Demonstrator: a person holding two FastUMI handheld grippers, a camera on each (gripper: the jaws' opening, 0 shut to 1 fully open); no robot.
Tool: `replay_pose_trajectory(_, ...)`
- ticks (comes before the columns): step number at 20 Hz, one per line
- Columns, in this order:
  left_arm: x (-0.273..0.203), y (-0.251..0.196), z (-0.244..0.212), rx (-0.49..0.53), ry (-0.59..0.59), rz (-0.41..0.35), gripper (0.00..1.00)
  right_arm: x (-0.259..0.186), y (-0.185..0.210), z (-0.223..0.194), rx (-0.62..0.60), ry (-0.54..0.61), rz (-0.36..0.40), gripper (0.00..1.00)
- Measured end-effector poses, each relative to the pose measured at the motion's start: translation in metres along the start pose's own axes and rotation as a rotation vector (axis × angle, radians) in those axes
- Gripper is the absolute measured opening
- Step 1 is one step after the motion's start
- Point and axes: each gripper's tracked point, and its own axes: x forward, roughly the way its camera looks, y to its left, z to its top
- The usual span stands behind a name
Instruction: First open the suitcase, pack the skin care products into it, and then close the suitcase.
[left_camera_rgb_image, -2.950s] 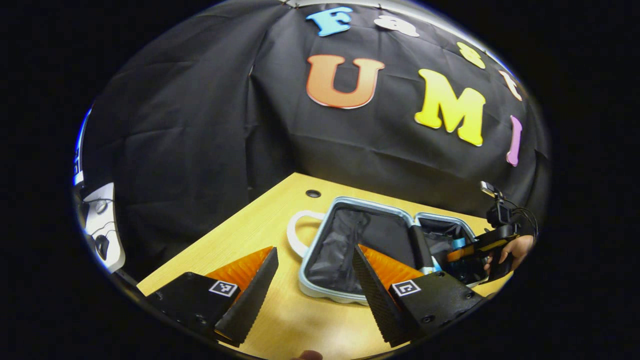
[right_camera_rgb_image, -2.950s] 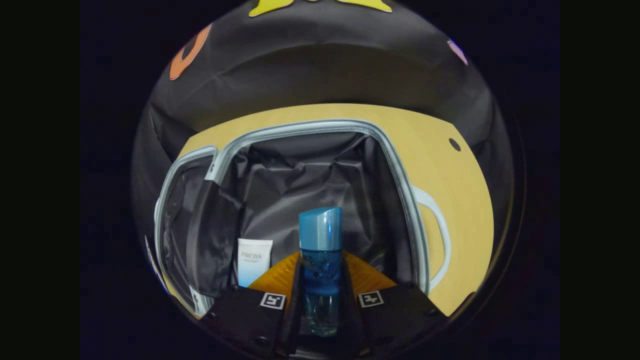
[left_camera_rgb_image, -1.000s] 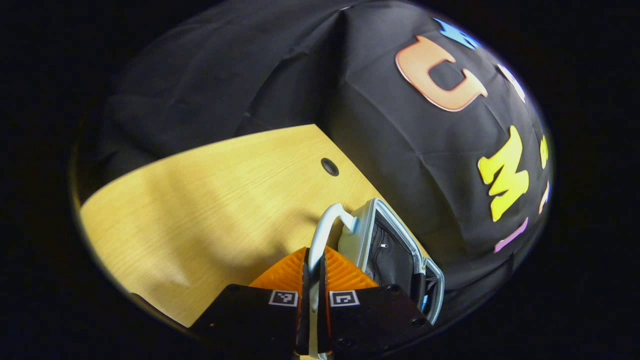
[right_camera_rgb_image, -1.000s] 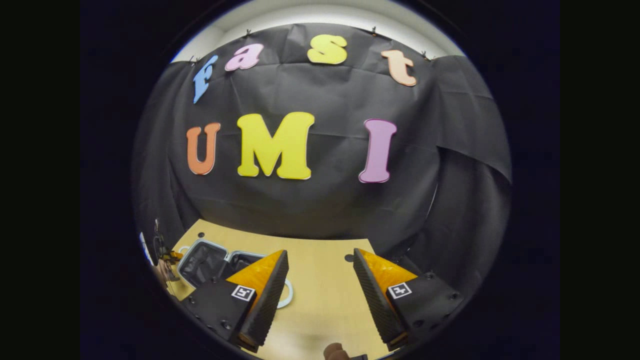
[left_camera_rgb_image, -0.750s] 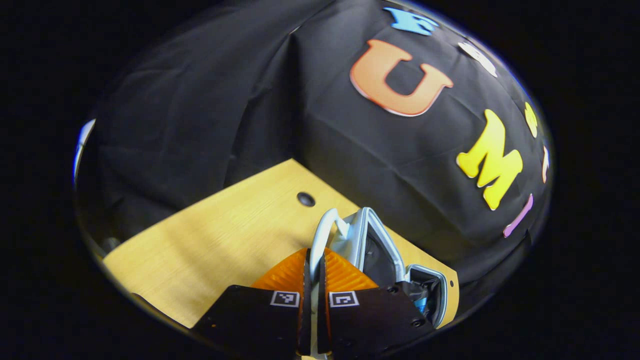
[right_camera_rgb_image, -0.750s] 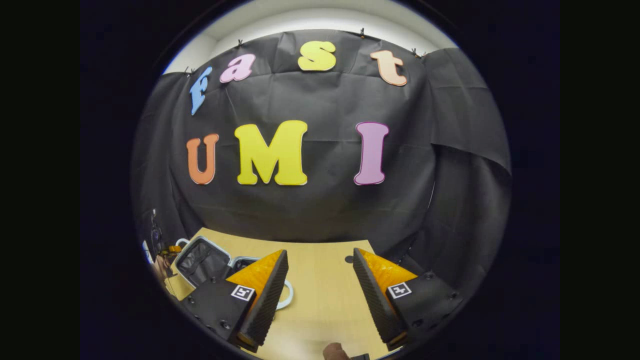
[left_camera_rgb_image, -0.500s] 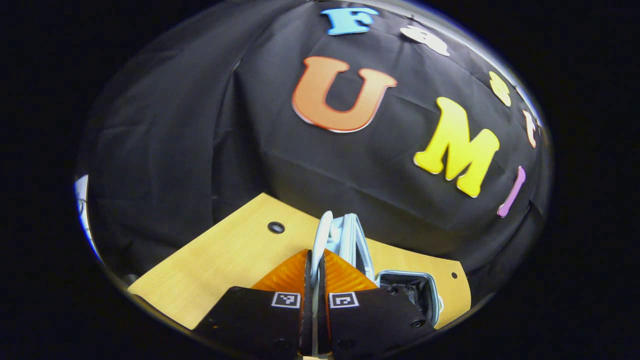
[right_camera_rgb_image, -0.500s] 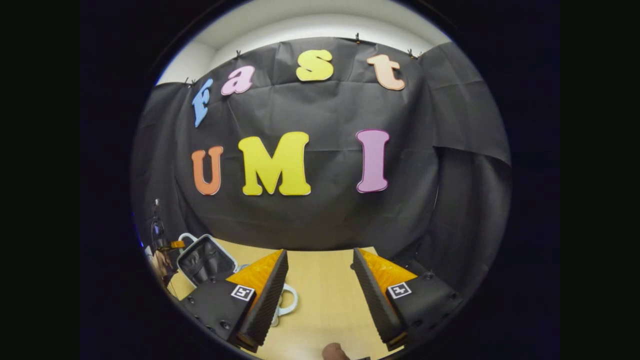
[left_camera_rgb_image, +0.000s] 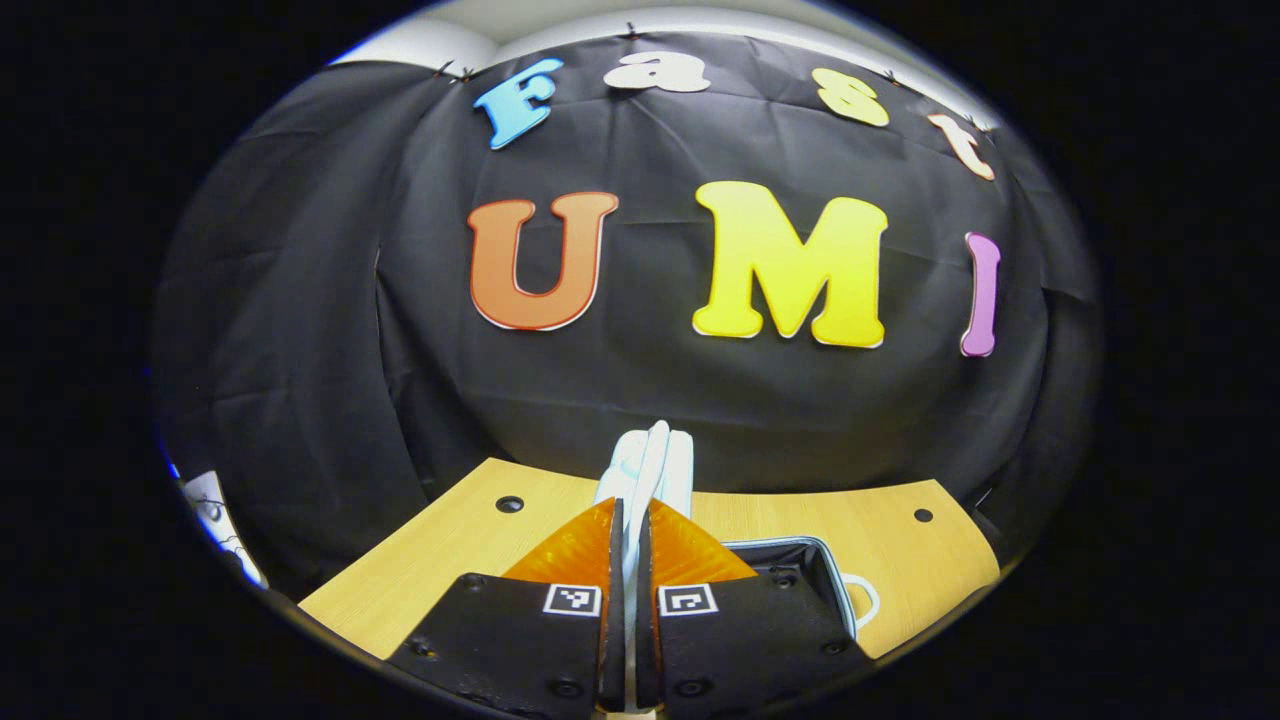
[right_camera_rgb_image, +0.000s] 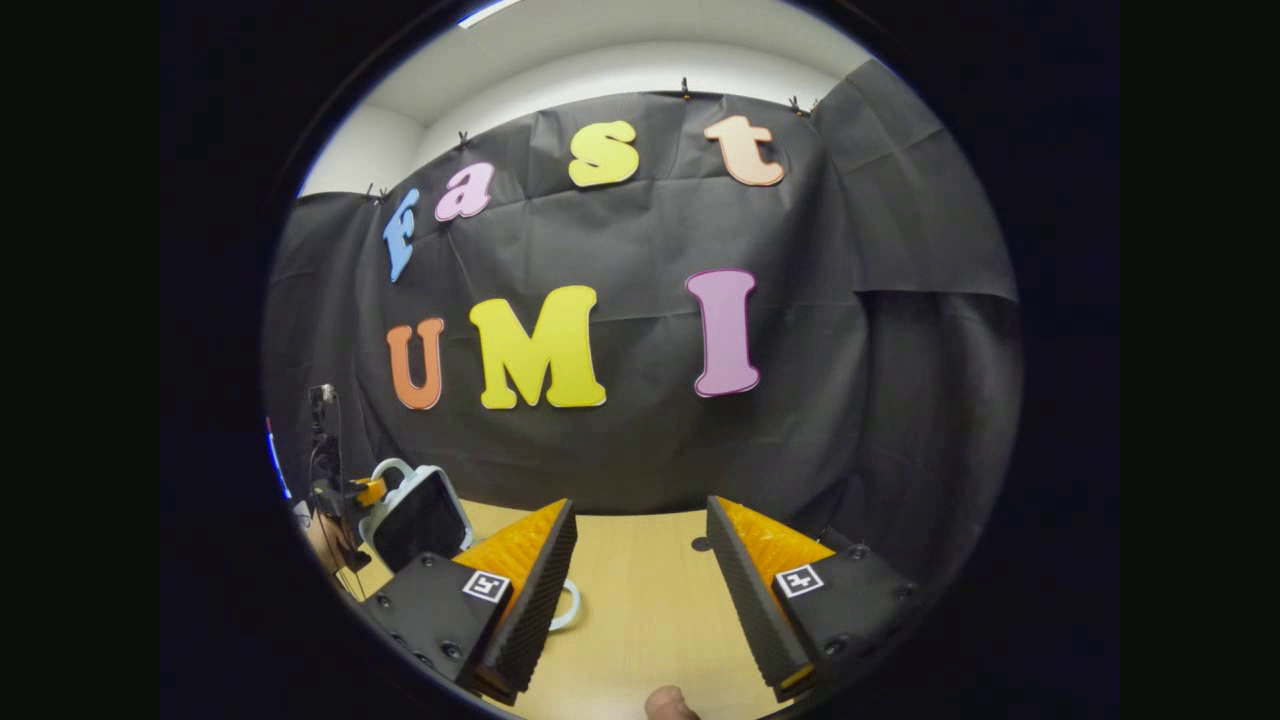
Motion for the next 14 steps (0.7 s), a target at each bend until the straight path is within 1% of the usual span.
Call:
replay_pose_trajectory(2, -0.006, -0.035, -0.005, 0.024, -0.021, 0.003, 0.07, -0.003, -0.013, -0.002, -0.026, -0.011, 0.006, 0.76)
replay_pose_trajectory(4, -0.011, -0.065, -0.014, 0.087, -0.03, 0.016, 0.07, -0.005, -0.026, -0.001, -0.057, -0.023, 0.008, 0.78)
replay_pose_trajectory(6, -0.01, -0.1, -0.028, 0.11, -0.018, 0.005, 0.07, -0.009, -0.036, -0.001, -0.074, -0.035, 0.018, 0.78)
replay_pose_trajectory(7, -0.009, -0.116, -0.037, 0.113, -0.01, -0.001, 0.07, -0.009, -0.042, -0.003, -0.085, -0.04, 0.019, 0.76)
replay_pose_trajectory(9, -0.005, -0.146, -0.054, 0.152, 0.002, -0.001, 0.07, -0.006, -0.05, -0.007, -0.098, -0.039, 0.026, 0.78)
replay_pose_trajectory(11, -0.001, -0.176, -0.079, 0.192, 0.022, -0.016, 0.07, -0.002, -0.056, -0.014, -0.114, -0.031, 0.032, 0.78)
replay_pose_trajectory(12, 0.004, -0.189, -0.094, 0.205, 0.042, -0.031, 0.07, -0.001, -0.059, -0.018, -0.12, -0.026, 0.033, 0.76)
replay_pose_trajectory(14, 0.011, -0.215, -0.127, 0.217, 0.097, -0.055, 0.07, 0.001, -0.062, -0.026, -0.115, -0.012, 0.042, 0.78)
